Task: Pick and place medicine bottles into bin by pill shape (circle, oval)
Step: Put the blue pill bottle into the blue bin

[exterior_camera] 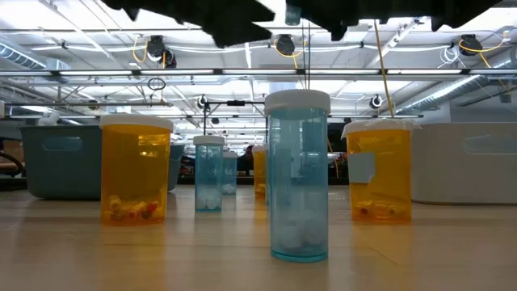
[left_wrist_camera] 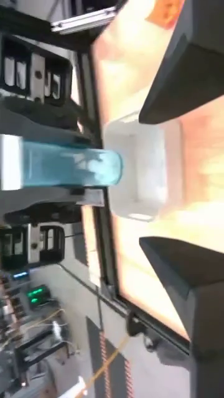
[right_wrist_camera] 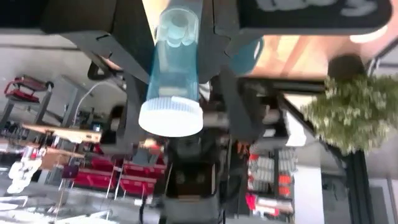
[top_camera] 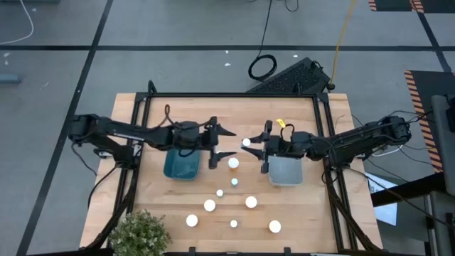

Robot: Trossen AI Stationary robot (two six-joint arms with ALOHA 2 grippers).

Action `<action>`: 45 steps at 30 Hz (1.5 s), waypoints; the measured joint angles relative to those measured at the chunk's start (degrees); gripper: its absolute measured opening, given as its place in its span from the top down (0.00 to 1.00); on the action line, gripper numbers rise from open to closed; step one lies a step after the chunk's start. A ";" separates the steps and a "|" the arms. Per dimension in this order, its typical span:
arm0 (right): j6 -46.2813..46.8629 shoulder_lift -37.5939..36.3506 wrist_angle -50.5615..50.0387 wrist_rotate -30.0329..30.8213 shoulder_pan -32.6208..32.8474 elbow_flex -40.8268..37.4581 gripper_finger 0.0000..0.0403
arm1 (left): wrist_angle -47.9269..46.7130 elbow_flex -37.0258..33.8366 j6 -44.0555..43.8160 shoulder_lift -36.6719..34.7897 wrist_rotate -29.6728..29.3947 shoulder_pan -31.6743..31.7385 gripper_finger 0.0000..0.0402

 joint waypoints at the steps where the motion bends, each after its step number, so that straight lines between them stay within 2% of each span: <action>1: 0.79 0.00 -0.62 0.02 -0.28 -0.02 0.76 | -3.63 -0.04 0.73 -1.63 -1.28 0.12 0.17; 4: 5.03 0.12 -3.83 0.02 -1.93 -0.02 0.76 | -11.20 0.00 2.80 -6.19 -6.38 0.28 0.15; 6: 7.92 0.63 -5.53 -0.03 -3.14 -0.02 0.76 | -17.21 -0.11 -0.84 -9.74 -8.90 0.23 0.15; 10: 10.51 2.20 -6.74 -0.21 -4.72 0.04 0.76 | -23.21 -0.02 -6.33 -14.59 -8.63 -0.96 0.19; 14: 10.45 4.40 -7.07 -0.47 -5.30 -0.01 0.76 | -28.92 4.61 -6.03 -14.10 -9.52 -2.28 0.25; 21: 11.07 7.25 -5.93 -2.45 -6.41 0.00 0.76 | -44.67 23.09 -1.39 -1.53 -7.37 -2.11 0.31; 24: 11.82 8.13 -4.87 -4.17 -6.82 0.02 0.76 | -51.37 30.11 2.32 4.49 -4.42 -1.87 0.29; 30: 10.49 8.72 -5.16 -6.76 -6.84 0.00 0.76 | -52.62 39.01 8.78 13.41 -1.63 -1.87 0.20; 33: 9.59 8.90 -4.35 -7.79 -6.81 0.04 0.76 | -54.80 42.14 9.98 16.34 -0.82 -1.52 0.16; 36: 7.59 8.92 -4.38 -7.82 -6.81 0.02 0.76 | -56.16 43.65 10.54 19.00 2.88 -0.46 0.15; 41: 5.03 8.94 -4.63 -9.33 -6.70 0.02 0.76 | -56.21 43.93 10.65 20.88 7.17 1.99 0.18; 45: 4.73 8.92 -4.85 -9.31 -6.70 0.02 0.76 | -56.38 43.91 10.55 21.42 7.72 3.07 0.22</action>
